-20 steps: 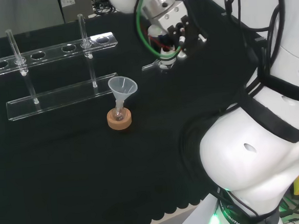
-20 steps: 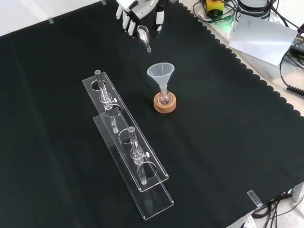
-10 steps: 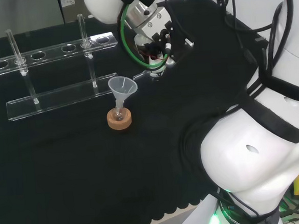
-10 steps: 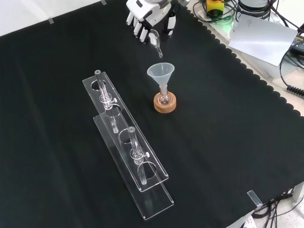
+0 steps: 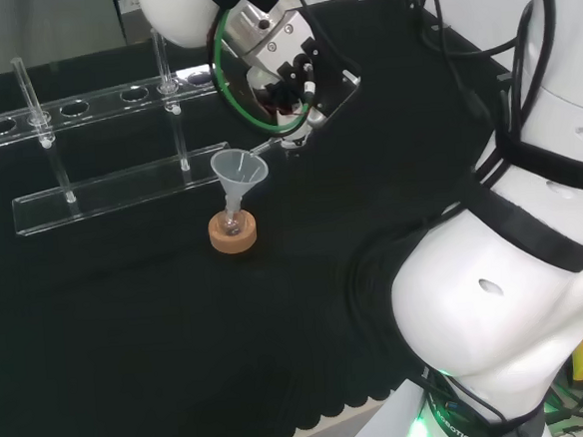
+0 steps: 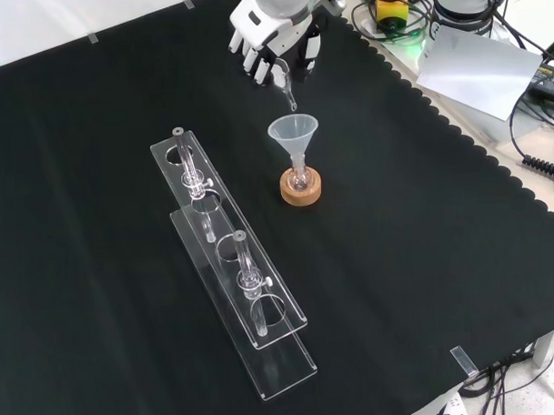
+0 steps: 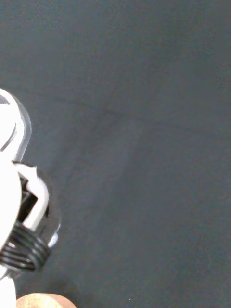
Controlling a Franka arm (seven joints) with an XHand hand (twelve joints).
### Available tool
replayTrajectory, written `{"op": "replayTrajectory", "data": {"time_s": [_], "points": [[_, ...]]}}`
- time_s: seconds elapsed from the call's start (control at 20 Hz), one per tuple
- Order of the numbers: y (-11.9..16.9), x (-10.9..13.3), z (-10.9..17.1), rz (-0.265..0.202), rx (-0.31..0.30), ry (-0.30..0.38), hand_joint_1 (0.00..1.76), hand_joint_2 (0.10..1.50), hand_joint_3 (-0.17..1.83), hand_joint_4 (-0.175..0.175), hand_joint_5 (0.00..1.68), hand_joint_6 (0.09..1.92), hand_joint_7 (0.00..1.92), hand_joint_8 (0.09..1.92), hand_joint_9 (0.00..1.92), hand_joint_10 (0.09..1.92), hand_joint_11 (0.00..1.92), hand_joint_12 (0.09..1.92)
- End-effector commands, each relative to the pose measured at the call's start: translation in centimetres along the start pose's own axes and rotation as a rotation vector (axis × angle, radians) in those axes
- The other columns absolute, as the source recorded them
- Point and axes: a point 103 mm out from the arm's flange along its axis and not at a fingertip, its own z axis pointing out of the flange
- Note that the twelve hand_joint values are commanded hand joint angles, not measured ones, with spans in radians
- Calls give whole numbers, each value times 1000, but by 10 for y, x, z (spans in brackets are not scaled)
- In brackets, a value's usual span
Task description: Pour all the NaCl from the weighing funnel into the round-bottom flask.
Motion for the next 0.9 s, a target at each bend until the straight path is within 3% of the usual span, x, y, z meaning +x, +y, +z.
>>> {"op": "replayTrajectory", "data": {"time_s": [0.05, 0.9], "points": [[6, 6, -9, -3, 19, -59, 1072, 659, 852, 175, 1078, 1102, 819, 645, 1095, 386, 773, 1199], [18, 21, -26, -16, 50, -179, 1072, 656, 856, 175, 1080, 1102, 801, 642, 1089, 384, 765, 1199]]}}
